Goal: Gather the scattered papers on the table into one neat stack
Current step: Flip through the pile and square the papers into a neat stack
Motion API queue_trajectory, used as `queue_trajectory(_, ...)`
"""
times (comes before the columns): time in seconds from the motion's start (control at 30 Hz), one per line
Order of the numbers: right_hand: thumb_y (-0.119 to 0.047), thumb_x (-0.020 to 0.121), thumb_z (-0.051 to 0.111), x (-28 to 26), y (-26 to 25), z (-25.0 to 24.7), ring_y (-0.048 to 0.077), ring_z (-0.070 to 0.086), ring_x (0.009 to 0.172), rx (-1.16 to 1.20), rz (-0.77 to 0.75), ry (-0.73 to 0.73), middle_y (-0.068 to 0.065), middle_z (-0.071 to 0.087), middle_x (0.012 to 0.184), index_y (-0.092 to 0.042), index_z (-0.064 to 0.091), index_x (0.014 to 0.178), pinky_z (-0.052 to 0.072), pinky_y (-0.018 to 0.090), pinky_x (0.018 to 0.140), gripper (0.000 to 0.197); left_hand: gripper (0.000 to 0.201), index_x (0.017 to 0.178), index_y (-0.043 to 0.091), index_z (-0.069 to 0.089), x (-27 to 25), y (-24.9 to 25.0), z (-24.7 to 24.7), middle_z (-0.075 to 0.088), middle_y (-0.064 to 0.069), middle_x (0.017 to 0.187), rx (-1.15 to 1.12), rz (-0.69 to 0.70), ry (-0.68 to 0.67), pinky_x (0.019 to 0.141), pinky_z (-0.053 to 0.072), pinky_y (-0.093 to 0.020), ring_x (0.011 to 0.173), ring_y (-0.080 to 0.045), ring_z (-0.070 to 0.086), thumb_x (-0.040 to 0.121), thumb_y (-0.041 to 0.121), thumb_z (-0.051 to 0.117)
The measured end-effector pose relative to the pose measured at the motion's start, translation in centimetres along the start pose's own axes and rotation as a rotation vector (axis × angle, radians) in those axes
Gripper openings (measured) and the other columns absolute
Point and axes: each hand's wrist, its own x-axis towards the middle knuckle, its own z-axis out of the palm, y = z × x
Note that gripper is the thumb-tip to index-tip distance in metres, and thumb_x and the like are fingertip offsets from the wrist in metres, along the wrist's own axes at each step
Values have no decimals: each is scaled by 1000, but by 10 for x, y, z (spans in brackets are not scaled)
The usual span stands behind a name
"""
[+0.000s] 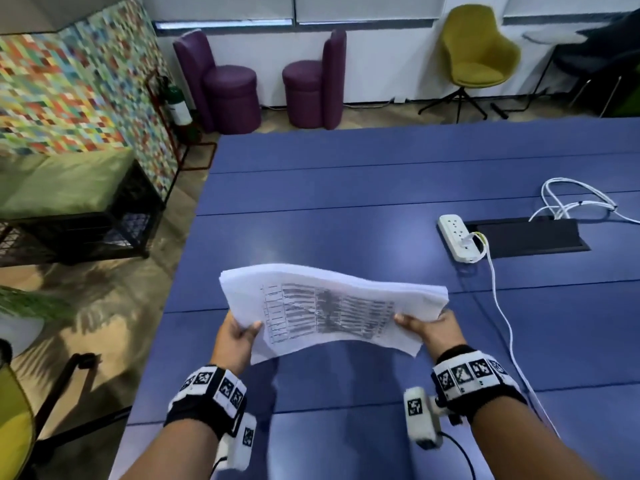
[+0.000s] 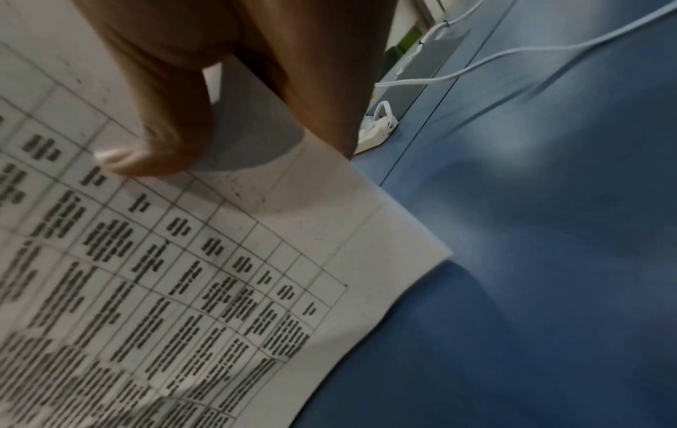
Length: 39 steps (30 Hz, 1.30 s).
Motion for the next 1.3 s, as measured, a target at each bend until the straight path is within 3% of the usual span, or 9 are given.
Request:
queue_trajectory(0.1,0,55,84,7,-19,4,7,66,56,10,-48,-8,-3,71,62,-6,68,71,54,31,65,23,37,117,10,50,8,14,1,69,6,101,-71,39,36,99,46,-41,93,-11,64,91,-16,49)
queue_trajectory(0.3,-10,45,84,11,-32,-5,9,68,65,39,-160,-11,0,74,71,-9,70,70,58,26,67,29,30,111,9,51,12,24,-5,67,-6,100,-42,129,12,91,50,-26,92,-12,64,91,-14,52)
queue_trajectory(0.47,-54,8,92,7,4,-16,14,70,70,-29,-33,20,1,74,76,-9,70,76,58,32,72,84,36,121,4,51,-3,-7,0,71,3,100,-2,-26,-34,95,49,-29,87,-1,66,91,-15,51)
queue_trajectory(0.7,-14,39,87,8,-22,-16,9,69,67,15,-118,-26,-1,74,73,-8,70,74,56,22,64,40,37,122,0,50,4,11,-4,66,-1,102,-7,67,-11,82,50,-11,85,8,65,89,-17,51)
queue_trajectory(0.83,-34,20,95,7,-5,-17,14,70,71,-24,-42,15,3,75,78,-4,69,82,57,23,63,73,37,121,2,50,0,1,-4,67,-1,101,15,36,-17,93,49,-29,91,-2,65,89,-17,52)
queue_trajectory(0.93,-30,19,96,4,12,-14,20,69,73,-34,53,13,0,74,72,-7,69,77,58,25,62,69,39,123,8,48,-3,-8,-2,66,-4,106,-29,-38,-1,105,42,-44,101,-19,60,91,-15,50)
queue_trajectory(1.07,-14,34,94,0,-16,-16,8,67,62,-24,-59,26,-1,73,69,-5,69,76,55,20,58,50,40,122,10,50,0,-7,0,72,11,96,4,-11,-2,100,44,-40,93,-9,65,90,-14,54)
queue_trajectory(1.17,15,59,79,-10,-68,-14,-3,62,59,-366,-250,-51,-12,70,64,-14,68,75,50,13,60,35,40,126,3,48,-2,-8,-1,66,0,100,-6,-23,12,102,43,-43,94,-17,61,90,-15,53)
queue_trajectory(1.3,-24,73,75,-15,-108,22,9,64,85,-1320,-381,-138,-13,70,85,-32,70,91,50,26,75,20,39,122,8,50,1,-12,0,67,-1,98,-36,-44,20,105,43,-49,101,-25,59,90,-15,53)
